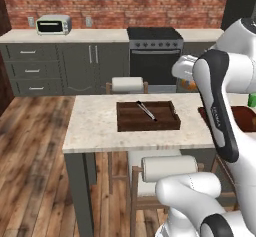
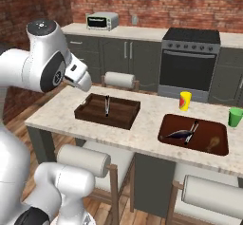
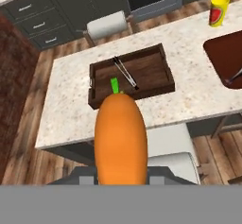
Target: Gather the squash and carrot from the fridge and place them on a tray on the dining counter. Then gather the fish and chicken drumstick from the fridge and place them on the other tray.
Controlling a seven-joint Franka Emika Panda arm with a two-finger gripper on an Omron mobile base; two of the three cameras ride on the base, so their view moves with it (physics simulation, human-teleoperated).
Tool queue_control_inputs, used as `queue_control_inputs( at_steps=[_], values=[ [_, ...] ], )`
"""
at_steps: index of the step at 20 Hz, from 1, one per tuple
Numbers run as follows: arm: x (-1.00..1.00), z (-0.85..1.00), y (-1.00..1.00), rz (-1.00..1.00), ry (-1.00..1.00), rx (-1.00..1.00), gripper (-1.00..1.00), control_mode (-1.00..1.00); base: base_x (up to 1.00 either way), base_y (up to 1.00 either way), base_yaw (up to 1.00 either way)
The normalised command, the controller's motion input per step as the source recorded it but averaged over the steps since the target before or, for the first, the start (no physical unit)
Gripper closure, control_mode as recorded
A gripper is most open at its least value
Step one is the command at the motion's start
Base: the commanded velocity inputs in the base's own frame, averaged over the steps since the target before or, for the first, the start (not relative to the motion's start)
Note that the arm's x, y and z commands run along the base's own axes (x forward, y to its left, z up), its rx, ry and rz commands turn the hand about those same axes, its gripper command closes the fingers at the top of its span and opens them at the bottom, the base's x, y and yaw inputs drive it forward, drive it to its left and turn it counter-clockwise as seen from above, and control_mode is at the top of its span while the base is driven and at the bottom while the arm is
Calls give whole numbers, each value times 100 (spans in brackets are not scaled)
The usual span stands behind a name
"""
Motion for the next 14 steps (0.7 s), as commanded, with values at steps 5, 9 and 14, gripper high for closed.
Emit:
queue_control_inputs(
  at_steps=[5,9,14],
  values=[
    [22,-43,-25,9,4,-2,100,-100,0,0,0],
    [58,-37,-5,2,12,-2,100,-100,0,0,0],
    [78,-47,-3,0,9,-9,100,-100,0,0,0]
  ],
)
